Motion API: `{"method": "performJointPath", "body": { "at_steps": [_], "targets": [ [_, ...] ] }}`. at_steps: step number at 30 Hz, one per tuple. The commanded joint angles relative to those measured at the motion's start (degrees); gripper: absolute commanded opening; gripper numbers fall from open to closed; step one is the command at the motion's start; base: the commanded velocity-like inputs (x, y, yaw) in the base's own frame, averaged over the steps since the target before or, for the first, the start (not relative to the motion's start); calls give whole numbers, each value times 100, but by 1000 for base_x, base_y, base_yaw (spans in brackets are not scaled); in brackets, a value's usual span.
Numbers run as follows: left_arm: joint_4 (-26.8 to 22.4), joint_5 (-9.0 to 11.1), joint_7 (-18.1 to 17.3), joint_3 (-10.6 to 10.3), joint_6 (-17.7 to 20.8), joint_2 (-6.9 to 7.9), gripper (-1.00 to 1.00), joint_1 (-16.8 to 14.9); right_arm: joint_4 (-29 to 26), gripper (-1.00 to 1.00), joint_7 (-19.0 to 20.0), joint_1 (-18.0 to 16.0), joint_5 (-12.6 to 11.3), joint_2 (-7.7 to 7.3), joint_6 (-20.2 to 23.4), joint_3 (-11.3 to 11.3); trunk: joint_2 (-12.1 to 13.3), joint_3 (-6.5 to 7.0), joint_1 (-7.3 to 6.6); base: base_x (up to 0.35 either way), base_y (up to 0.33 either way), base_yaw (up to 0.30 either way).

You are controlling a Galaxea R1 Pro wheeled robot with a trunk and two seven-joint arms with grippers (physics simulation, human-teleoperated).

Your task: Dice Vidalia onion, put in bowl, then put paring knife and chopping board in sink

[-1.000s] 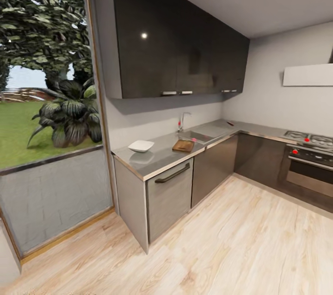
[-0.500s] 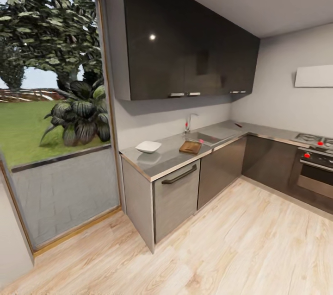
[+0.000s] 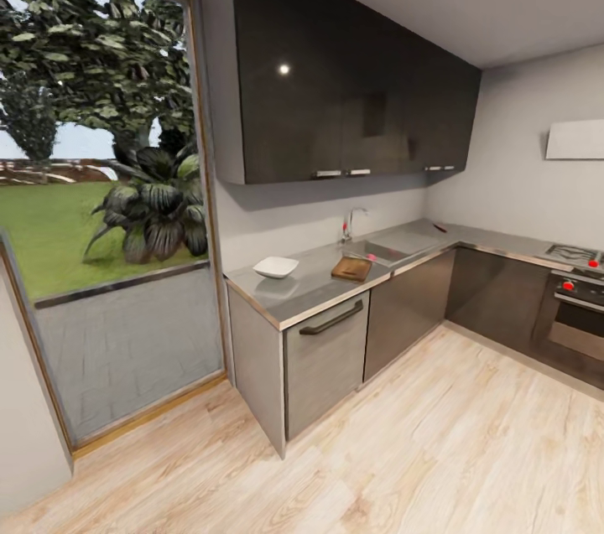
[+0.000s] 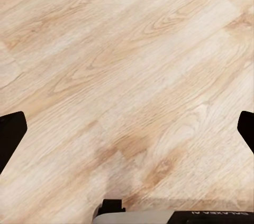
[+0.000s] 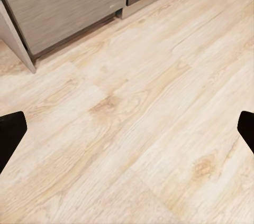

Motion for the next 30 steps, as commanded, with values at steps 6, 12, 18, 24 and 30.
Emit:
{"method": "performJointPath", "body": {
  "at_steps": [6,12,18,24,30],
  "targets": [
    [8,6,3,5,-17,-2,100,-1,1,100,-24,-2,2,1,-17,3,240,107,-131,0,0,1],
    [3,6,3,5,-17,-2,100,-1,4,100,-24,-2,2,1,-17,-4,481,215,-263,0,0,0],
    [9,6,3,5,-17,-1,100,-1,1,100,-24,-2,3,1,-23,3,722,323,-395,0,0,0],
    [3,6,3,5,-17,4,100,-1,1,100,-24,-2,2,1,-24,4,962,431,-527,0,0,0],
    [4,1,-3,-1,-22,13,100,-1,0,100,-24,-2,2,1,-24,4,1002,449,-548,0,0,0]
  ]
}}
